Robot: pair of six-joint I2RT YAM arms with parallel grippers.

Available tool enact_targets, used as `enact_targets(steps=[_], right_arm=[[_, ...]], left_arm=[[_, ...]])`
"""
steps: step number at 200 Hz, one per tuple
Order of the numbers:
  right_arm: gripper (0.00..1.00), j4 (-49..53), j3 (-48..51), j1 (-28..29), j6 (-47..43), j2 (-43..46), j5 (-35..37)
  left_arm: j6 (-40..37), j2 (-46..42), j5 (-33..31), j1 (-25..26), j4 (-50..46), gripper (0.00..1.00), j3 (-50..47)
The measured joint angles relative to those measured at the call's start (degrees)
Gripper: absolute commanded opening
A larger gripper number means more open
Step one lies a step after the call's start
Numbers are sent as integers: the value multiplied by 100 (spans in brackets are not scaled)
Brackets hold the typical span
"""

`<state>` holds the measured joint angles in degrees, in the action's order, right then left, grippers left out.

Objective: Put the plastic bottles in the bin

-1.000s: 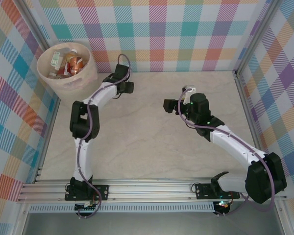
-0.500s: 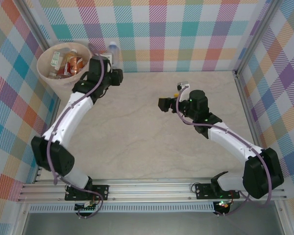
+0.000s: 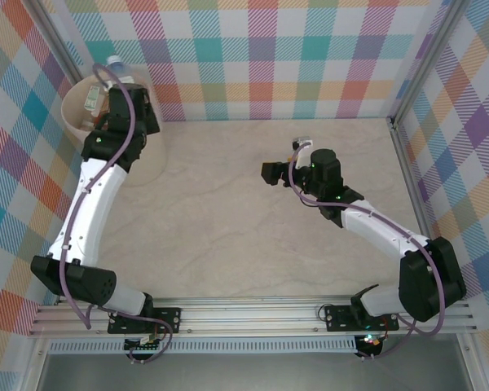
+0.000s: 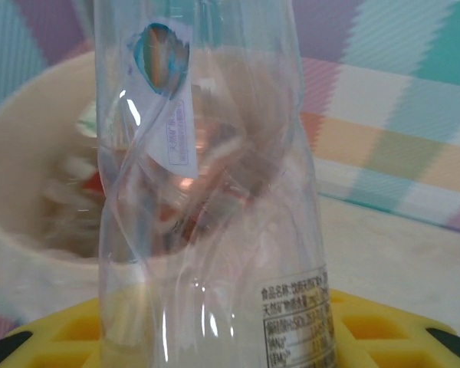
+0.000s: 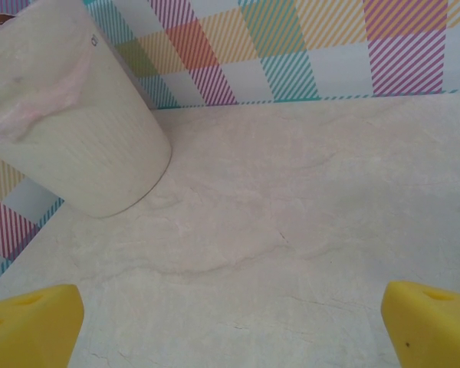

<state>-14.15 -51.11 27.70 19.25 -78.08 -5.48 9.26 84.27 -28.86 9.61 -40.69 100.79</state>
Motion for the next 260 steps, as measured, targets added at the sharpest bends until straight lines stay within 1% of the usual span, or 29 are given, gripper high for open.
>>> enact_targets(steps=[22, 47, 63, 83, 122, 166, 222, 243, 260], right_arm=[[100, 2, 0, 0, -2, -4, 33], [100, 4, -2, 0, -4, -22, 52], [100, 4, 0, 0, -7, -26, 70], [100, 4, -2, 0, -4, -26, 81], [100, 9, -2, 0, -2, -26, 94], [100, 26, -2, 0, -2, -26, 136], [100, 125, 0, 0, -4, -26, 181], [100, 166, -2, 0, -9, -26, 199], [100, 184, -2, 0, -22, -26, 199]], left_arm=[[260, 129, -70, -413, -278, 47, 291], [597, 387, -85, -767, -507, 48, 715], [844, 544, -46, -949, -673, 53, 907], [1169, 817, 76, -1128, -896, 55, 1193], [1690, 1283, 94, -1191, -1202, 61, 1532], [2245, 1615, 120, -1250, -1377, 85, 1665], [2415, 1932, 455, -1329, -1460, 91, 2105], [2350, 1952, 726, -1399, -1440, 95, 2190], [2262, 1971, 1062, -1547, -1327, 96, 2251]])
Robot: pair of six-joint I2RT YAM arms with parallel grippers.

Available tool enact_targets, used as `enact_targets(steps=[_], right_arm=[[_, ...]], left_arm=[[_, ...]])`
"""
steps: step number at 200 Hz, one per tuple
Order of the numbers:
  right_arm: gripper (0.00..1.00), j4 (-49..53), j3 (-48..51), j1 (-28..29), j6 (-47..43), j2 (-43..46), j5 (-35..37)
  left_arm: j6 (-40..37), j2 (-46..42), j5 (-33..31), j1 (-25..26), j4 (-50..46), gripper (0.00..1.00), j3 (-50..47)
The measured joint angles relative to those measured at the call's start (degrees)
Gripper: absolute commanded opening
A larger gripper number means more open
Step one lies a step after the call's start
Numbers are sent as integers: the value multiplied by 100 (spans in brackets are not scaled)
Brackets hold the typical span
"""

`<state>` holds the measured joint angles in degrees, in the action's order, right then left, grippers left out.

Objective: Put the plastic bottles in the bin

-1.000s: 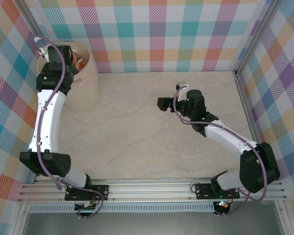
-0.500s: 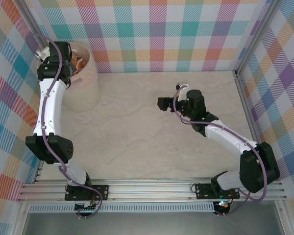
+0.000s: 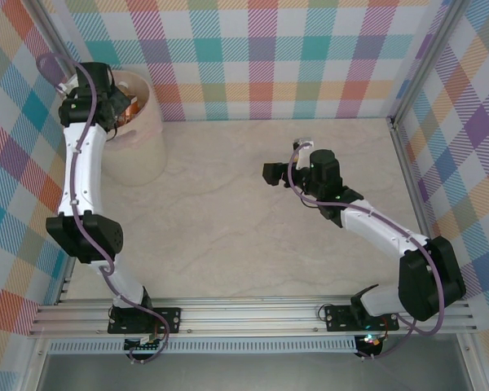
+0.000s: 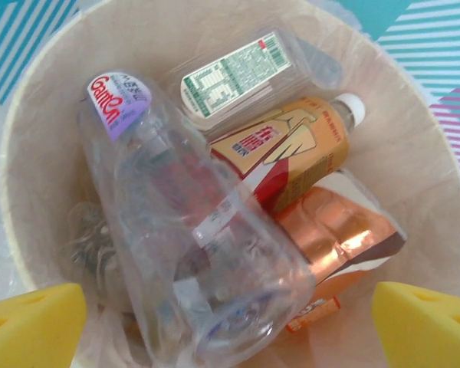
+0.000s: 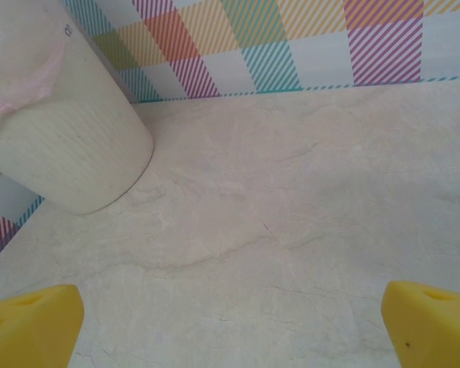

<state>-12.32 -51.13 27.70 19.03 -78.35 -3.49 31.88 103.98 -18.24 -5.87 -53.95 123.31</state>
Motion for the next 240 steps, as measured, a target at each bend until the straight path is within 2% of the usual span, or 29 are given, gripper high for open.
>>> enact_targets(steps=[26, 65, 116, 172, 210, 240], right_arm=[[100, 15, 2, 0, 2, 0, 2], [100, 46, 0, 2, 2, 2, 4], [100, 101, 0, 0, 4, 2, 105], [100, 208, -111, 0, 4, -4, 131], [100, 216, -186, 0, 20, -37, 131], [100, 256, -186, 0, 20, -37, 138]], left_arm=[[-164, 164, 686, -258, 192, 98, 195], [-455, 704, 1327, -374, 334, 100, 778], [-476, 804, 1447, -481, 315, 100, 887], [-776, 774, 2472, -553, 874, 100, 1375], [-911, 820, 2708, -553, 1213, 100, 1663], [-946, 1204, 2763, -553, 1233, 100, 1749]])
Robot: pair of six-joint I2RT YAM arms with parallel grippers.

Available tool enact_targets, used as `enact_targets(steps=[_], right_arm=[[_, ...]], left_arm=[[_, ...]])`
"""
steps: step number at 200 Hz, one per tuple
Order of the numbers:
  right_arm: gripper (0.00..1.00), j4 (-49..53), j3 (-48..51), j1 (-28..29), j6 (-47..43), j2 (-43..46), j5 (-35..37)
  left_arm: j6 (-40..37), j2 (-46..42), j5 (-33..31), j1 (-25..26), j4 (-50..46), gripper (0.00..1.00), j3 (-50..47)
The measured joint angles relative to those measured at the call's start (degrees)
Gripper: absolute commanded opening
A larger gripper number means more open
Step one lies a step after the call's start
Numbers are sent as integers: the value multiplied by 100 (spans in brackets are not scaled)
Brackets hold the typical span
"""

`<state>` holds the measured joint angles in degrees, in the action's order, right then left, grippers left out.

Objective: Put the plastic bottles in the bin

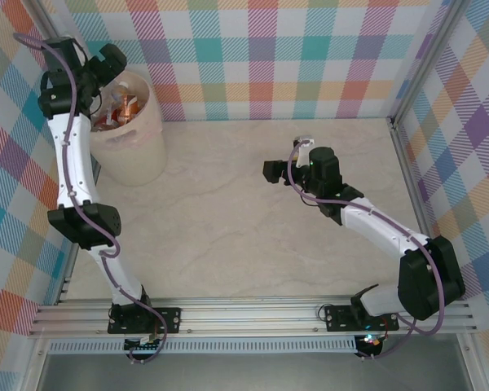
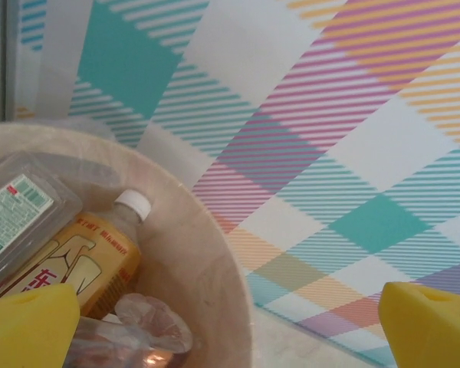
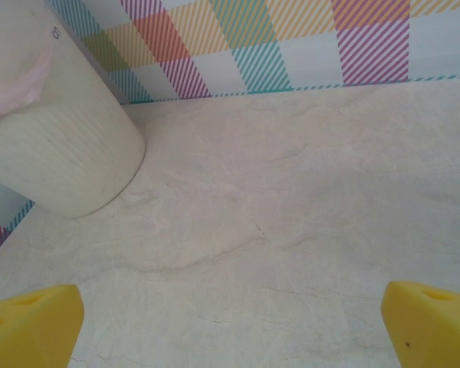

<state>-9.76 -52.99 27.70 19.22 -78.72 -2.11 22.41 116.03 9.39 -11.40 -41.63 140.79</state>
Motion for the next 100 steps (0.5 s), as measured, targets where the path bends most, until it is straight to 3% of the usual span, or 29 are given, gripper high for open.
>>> enact_targets(steps=[35, 100], right_arm=[[100, 74, 0, 0, 2, 0, 17], [100, 87, 0, 0, 48, 0, 15]], left_arm=[[-114, 195, -208, 0, -26, 100, -439], [-181, -586, -407, -66, -116, 100, -1368]])
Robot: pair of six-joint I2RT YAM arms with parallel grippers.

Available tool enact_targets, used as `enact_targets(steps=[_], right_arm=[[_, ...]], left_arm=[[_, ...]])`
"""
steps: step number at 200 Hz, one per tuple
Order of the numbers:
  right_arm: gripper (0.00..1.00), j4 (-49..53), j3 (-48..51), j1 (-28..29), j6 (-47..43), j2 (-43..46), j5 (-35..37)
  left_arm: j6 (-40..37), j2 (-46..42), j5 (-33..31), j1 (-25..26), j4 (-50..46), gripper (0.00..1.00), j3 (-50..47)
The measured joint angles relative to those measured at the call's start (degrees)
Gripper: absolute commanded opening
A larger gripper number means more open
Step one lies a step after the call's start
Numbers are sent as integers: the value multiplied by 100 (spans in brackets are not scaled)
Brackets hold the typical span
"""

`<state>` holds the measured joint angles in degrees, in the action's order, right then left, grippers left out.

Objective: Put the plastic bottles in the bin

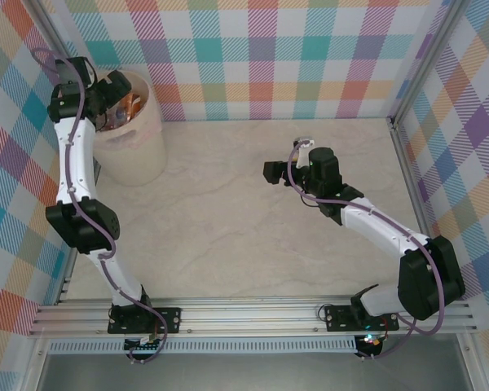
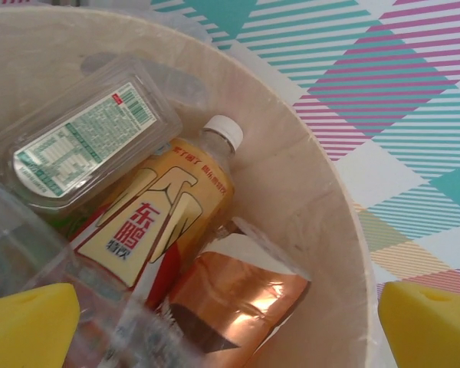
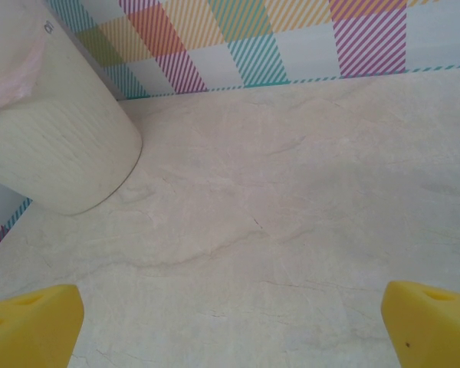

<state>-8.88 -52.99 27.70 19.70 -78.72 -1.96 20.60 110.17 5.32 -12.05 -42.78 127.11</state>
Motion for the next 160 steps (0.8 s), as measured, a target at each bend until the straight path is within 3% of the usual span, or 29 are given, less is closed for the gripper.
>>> enact_targets(steps=[36, 65, 112, 160], right_arm=[[100, 0, 0, 0, -4, 4, 68], [100, 13, 2, 0, -2, 90, 278], [100, -140, 332, -13, -4, 660, 1099], [100, -177, 713, -192, -284, 1213, 2037]], left_arm=[[-118, -424, 319, -42, -59, 100, -105], [-114, -1329, 745, -42, 24, 100, -686], [118, -3648, 1182, 232, 1294, 100, -3101], [660, -5641, 839, 487, 2476, 100, -5622]])
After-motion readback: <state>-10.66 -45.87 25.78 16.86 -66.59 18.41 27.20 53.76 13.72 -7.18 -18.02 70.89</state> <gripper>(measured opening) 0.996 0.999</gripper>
